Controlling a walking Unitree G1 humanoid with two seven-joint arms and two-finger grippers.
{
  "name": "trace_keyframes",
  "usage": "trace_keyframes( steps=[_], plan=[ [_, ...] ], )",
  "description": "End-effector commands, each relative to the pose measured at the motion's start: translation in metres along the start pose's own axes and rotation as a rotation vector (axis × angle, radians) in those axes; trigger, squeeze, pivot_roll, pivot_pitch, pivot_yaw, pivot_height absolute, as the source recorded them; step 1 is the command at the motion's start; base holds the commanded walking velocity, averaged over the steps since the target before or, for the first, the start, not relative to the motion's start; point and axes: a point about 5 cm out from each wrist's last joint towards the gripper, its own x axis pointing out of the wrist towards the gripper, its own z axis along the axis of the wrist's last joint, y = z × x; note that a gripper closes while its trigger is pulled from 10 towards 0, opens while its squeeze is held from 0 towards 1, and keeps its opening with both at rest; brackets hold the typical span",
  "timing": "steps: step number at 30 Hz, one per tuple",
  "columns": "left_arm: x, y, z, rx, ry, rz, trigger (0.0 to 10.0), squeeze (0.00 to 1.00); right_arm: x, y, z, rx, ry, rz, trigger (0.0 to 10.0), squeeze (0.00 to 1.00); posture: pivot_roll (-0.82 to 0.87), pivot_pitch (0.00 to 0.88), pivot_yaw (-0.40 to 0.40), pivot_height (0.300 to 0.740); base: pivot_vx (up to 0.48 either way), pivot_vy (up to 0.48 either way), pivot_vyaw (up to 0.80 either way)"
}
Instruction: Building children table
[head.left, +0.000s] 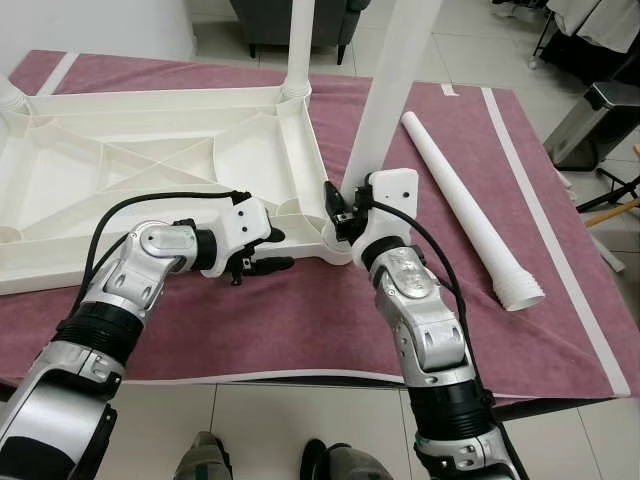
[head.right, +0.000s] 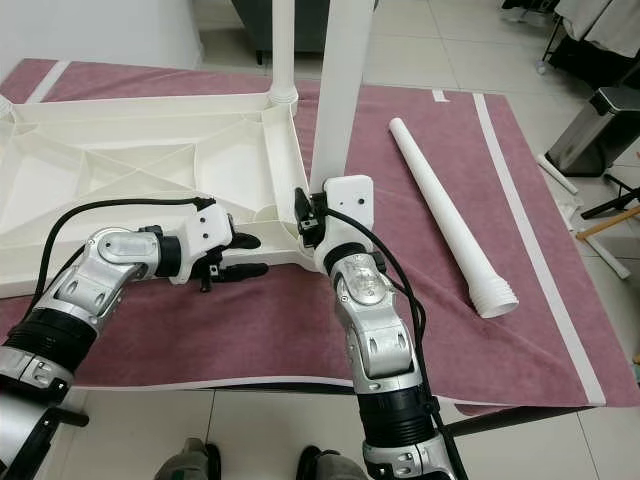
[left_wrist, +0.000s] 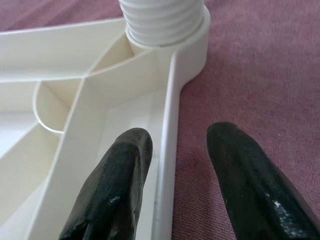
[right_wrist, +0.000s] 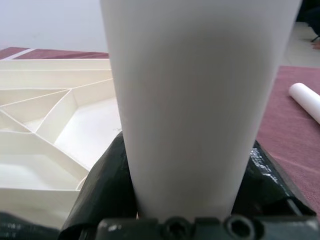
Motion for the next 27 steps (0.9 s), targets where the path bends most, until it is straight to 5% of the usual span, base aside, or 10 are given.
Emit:
trace_keyframes(
  steps=[1, 8, 9, 11, 27],
  plan=[
    [0.007, 0.002, -0.001, 0.003, 0.041, 0.076, 10.0, 0.00, -0.012, -0.018, -0.053, -0.034, 0.273, -0.137, 0.0, 0.00, 0.07, 0.185, -0.019, 0.740, 0.000, 0.000, 0.00],
    [0.014, 0.001, -0.003, -0.015, 0.064, 0.083, 10.0, 0.00, -0.015, -0.016, -0.055, -0.019, 0.284, -0.171, 0.0, 0.00, 0.07, 0.183, -0.019, 0.740, 0.000, 0.000, 0.00],
    [0.018, 0.002, -0.002, -0.030, 0.066, 0.091, 8.0, 0.00, -0.017, -0.014, -0.056, -0.008, 0.291, -0.185, 0.0, 0.00, 0.06, 0.180, -0.016, 0.740, 0.000, 0.000, 0.00],
    [0.023, 0.004, -0.004, -0.045, 0.074, 0.102, 0.0, 0.00, -0.019, -0.011, -0.055, 0.013, 0.290, -0.193, 0.0, 0.00, 0.06, 0.176, -0.013, 0.740, 0.000, 0.000, 0.00],
    [0.017, -0.002, -0.008, -0.019, 0.082, 0.048, 0.0, 0.00, -0.015, -0.002, -0.048, 0.036, 0.239, -0.124, 0.0, 0.00, 0.07, 0.171, -0.016, 0.740, 0.000, 0.000, 0.00]
  ],
)
